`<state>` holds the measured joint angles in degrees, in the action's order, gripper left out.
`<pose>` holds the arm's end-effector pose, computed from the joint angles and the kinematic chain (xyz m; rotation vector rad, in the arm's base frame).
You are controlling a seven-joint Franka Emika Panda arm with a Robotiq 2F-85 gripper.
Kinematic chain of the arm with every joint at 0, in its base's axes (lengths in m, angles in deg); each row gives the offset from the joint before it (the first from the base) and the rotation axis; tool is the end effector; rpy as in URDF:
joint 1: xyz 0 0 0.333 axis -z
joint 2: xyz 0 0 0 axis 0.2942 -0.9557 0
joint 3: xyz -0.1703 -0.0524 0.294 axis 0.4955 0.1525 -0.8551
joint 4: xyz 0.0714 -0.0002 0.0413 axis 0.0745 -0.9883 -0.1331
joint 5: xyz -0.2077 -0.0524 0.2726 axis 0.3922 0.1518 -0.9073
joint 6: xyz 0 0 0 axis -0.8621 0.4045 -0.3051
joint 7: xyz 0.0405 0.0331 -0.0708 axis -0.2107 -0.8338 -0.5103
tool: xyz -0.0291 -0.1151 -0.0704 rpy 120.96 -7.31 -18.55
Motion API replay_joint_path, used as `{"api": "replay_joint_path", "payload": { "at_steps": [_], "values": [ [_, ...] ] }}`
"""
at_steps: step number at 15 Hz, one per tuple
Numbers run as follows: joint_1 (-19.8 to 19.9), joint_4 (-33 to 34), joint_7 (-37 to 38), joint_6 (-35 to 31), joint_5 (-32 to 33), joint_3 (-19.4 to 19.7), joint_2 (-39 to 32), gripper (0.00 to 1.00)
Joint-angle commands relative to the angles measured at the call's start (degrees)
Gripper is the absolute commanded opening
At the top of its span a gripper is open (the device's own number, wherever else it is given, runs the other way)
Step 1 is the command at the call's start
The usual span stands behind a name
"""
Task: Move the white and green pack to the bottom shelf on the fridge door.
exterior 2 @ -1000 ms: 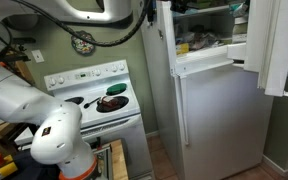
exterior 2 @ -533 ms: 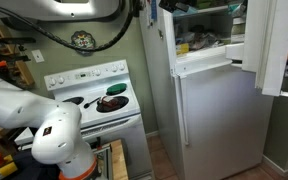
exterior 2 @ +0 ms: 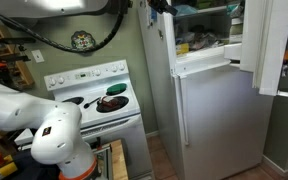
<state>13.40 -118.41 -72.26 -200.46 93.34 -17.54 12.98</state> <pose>0.2974 0.0129 0.7427 2.4762 0.1726 1.0728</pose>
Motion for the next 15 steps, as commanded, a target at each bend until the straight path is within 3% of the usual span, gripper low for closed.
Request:
{"api": "replay_joint_path", "payload": {
  "at_steps": [1,4,15],
  "values": [
    [1.4,-1.2,-4.1,4.6,-4.3,-0.8,3.1,1.0],
    [2.3,-1.1,-4.5,7.0,-4.4,-1.3,4.1,1.0],
    [3.0,0.0,-3.9,5.7,-3.9,-1.7,2.8,1.0]
  ]
}}
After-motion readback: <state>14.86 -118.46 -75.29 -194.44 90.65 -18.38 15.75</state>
